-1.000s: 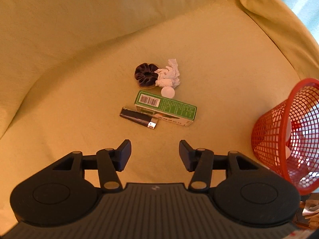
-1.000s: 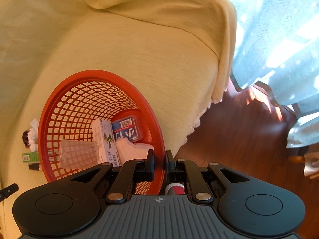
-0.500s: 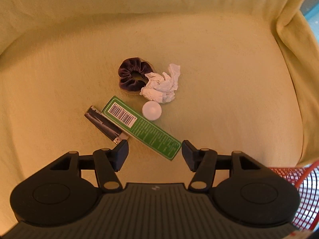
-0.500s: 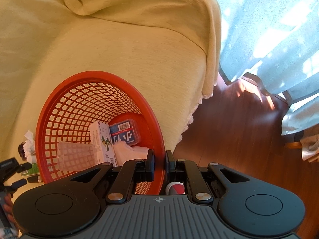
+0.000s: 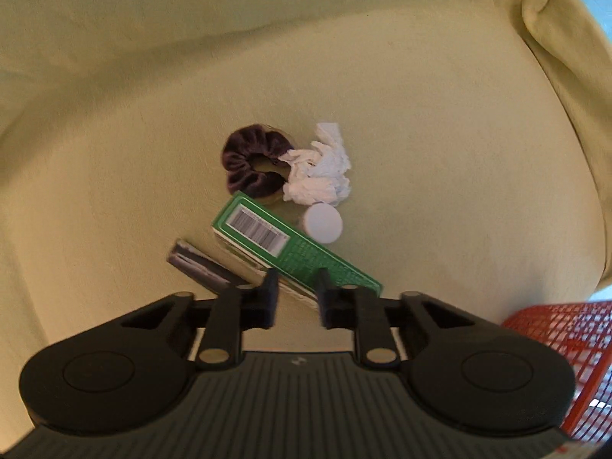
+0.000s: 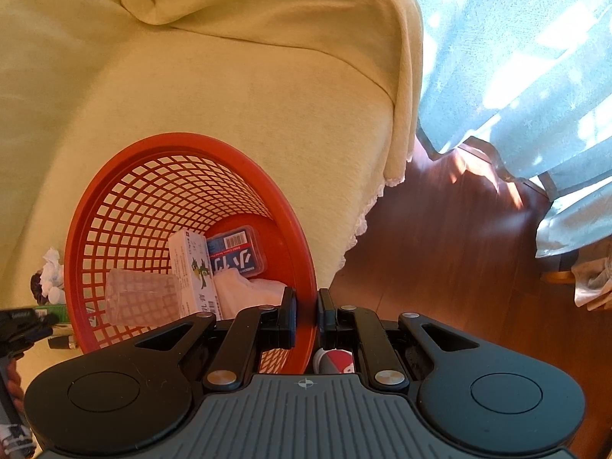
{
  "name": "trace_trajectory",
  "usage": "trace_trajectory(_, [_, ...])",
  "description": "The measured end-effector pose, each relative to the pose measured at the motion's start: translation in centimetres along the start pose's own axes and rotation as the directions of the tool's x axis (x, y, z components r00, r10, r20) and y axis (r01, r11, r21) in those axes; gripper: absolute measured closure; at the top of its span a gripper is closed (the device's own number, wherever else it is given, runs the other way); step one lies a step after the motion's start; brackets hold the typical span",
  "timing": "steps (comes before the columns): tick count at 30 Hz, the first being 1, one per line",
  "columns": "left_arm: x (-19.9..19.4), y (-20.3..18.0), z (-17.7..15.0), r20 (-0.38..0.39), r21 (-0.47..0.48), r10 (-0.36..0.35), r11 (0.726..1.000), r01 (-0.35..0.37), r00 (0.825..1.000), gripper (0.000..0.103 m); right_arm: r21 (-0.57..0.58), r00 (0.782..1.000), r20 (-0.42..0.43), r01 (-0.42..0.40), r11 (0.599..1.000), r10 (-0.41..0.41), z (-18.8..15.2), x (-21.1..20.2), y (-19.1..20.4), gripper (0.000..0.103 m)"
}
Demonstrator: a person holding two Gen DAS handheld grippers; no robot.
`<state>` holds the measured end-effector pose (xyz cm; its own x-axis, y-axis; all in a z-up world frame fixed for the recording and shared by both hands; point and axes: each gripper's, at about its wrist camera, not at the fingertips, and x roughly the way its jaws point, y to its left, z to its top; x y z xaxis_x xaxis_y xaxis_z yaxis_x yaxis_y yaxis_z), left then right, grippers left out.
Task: Organize objects
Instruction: 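Grasp the green box with the left gripper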
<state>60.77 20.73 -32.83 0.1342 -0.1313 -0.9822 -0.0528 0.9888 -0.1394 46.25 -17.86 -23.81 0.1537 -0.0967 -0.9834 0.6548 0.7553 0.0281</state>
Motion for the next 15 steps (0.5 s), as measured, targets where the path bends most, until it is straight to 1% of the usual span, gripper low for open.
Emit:
trace_trajectory(1, [-0.1,0.4,-0.1,0.000,0.009,0.013,1.000,-0.013,1.000,0.095,-0.001,1.000,0.001,-0.001,1.000,0.001,-0.1,0.0,0.0,0.096])
trace_trajectory(2, [-0.1,0.9,-0.1,-0.008,0.002,0.016,1.000,-0.016,1.000,0.094,-0.002,1.000,0.002,-0.002,1.000,0.002,-0.1,0.0,-0.1,0.096])
trace_trajectory(3, [0.0,1.5,-0.1,-0.020,-0.023,0.001,1.000,-0.001,1.000,0.093,-0.003,1.000,0.003,-0.002,1.000,0.002,-0.1,0.0,-0.1,0.096])
trace_trajectory(5, [0.1,2.7,0.0,-0.035,-0.112,-0.052,0.993,0.048,0.998,0.079,-0.002,1.000,0.002,-0.001,1.000,0.001,-0.2,0.0,-0.2,0.096])
trace_trajectory(6, [0.1,3.2,0.1,-0.045,-0.154,-0.079,0.985,0.072,0.996,0.076,-0.001,1.000,0.001,-0.001,1.000,0.001,-0.2,0.1,-0.4,0.096])
trace_trajectory(7, [0.1,3.4,0.2,-0.047,-0.192,-0.099,0.977,0.088,0.994,0.070,0.000,1.000,0.000,0.000,1.000,0.000,-0.2,0.2,-0.4,0.096])
trace_trajectory(8, [0.1,3.4,0.2,-0.047,-0.217,-0.109,0.971,0.097,0.993,0.061,0.001,1.000,0.000,0.001,1.000,-0.001,-0.2,0.2,-0.4,0.096])
trace_trajectory(9, [0.2,3.1,0.4,-0.048,-0.234,-0.114,0.967,0.100,0.992,0.057,0.001,1.000,-0.001,0.002,1.000,-0.002,-0.3,0.2,-0.4,0.096])
trace_trajectory(12, [0.7,2.2,1.2,-0.049,-0.248,-0.121,0.963,0.105,0.991,0.052,0.000,1.000,-0.001,0.005,1.000,-0.005,-0.3,0.2,-0.2,0.096])
trace_trajectory(13, [1.0,1.9,1.3,-0.055,-0.247,-0.112,0.964,0.095,0.992,0.050,0.001,1.000,0.000,0.006,1.000,-0.006,-0.2,0.2,-0.2,0.096])
trace_trajectory(15, [1.8,1.3,1.5,-0.074,-0.252,-0.092,0.965,0.070,0.993,0.051,0.002,1.000,-0.001,0.007,1.000,-0.007,-0.1,0.2,-0.2,0.096])
